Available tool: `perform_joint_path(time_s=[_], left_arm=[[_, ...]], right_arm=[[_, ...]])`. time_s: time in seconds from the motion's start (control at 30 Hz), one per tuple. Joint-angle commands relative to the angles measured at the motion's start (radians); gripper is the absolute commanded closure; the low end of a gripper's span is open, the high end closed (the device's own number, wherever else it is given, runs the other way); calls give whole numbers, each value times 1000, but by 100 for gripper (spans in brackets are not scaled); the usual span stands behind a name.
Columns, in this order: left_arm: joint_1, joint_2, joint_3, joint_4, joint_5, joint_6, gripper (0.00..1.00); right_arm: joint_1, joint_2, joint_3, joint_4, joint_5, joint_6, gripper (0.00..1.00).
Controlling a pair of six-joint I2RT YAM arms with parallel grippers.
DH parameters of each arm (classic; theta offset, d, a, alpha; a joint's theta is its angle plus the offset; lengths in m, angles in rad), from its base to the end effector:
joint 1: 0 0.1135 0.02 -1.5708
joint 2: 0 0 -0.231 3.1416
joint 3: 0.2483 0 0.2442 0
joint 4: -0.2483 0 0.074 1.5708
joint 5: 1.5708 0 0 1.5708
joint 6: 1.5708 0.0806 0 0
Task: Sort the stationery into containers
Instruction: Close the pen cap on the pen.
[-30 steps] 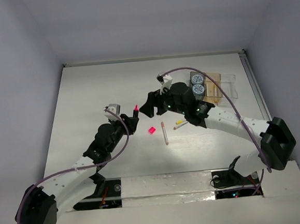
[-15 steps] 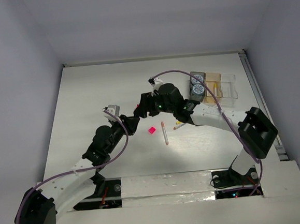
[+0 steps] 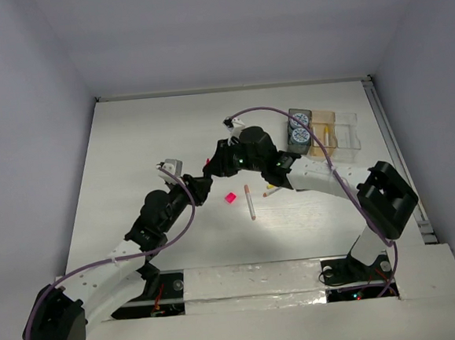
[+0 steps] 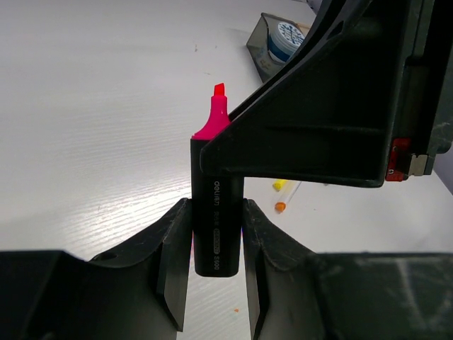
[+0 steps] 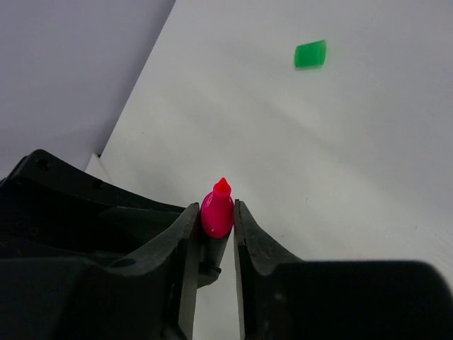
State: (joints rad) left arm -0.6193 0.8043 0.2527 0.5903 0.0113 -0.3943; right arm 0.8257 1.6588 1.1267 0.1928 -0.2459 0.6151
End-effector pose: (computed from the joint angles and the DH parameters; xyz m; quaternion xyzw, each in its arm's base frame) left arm 0.2008 -0.1443 0.2129 0.0819 0.6884 -0.3532 0.6282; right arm 0.2692 0.3207 0.2246 -0.1556 0.7982 0.4534 0.3647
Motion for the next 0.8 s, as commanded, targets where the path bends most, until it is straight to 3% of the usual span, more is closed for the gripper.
perform_joint_path(time_s=[0.0, 0.13, 0.17, 0.27, 0.63, 0.73, 0.77], left_arm=[[3, 3, -6, 80, 55, 14, 100], [3, 25, -1, 80, 79, 3, 84], [3, 33, -1, 85, 87, 2, 74], [3, 47, 2, 88, 96, -3, 67], [3, 98, 16, 100, 131, -3, 60], [3, 99, 17, 100, 133, 0, 64], [3, 99, 19, 100, 128, -1, 70]], right_arm=[[6, 7, 24, 68, -12, 6, 80], [6, -10, 16, 82, 10, 20, 92], [-3, -16, 9, 95, 11, 28, 95], [-3, -33, 1, 114, 16, 31, 96], [-13, -31, -8, 149, -18, 12, 96], [-13, -39, -13, 140, -21, 5, 96], [-13, -39, -13, 131, -24, 0, 96]])
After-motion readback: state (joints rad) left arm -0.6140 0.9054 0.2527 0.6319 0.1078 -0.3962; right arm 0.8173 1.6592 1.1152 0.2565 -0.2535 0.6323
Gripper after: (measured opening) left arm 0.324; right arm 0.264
